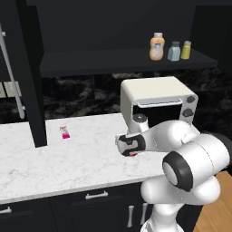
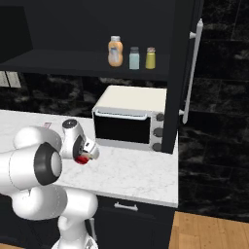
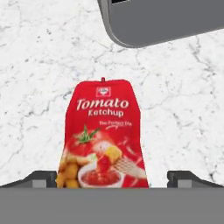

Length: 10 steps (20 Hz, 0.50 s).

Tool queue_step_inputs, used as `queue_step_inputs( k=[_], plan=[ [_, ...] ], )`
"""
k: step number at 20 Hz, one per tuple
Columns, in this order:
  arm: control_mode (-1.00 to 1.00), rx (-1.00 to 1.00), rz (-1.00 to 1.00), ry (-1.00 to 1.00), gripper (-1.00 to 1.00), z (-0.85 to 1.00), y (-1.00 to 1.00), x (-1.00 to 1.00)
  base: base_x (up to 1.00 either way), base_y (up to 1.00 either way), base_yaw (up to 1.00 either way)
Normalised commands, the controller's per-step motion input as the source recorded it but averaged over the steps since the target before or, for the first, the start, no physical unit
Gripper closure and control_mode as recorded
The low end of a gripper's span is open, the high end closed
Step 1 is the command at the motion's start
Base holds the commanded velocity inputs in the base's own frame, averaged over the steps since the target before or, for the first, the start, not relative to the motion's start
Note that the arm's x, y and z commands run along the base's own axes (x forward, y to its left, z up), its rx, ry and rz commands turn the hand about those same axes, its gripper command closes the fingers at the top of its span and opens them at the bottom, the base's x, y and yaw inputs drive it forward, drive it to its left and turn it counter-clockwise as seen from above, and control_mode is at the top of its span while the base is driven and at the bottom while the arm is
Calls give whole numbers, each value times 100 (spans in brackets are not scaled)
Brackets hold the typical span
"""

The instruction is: Put the shaker and condiment bottle from the counter next to their counterparts in the cabinet.

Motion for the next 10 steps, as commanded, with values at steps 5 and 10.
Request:
queue_step_inputs(
  k=[5, 10],
  plan=[
    [-100, 0, 0, 0, -100, -25, 0, 13, 0, 0, 0],
    [-100, 0, 0, 0, -100, -17, 0, 12, 0, 0, 0]
  ],
)
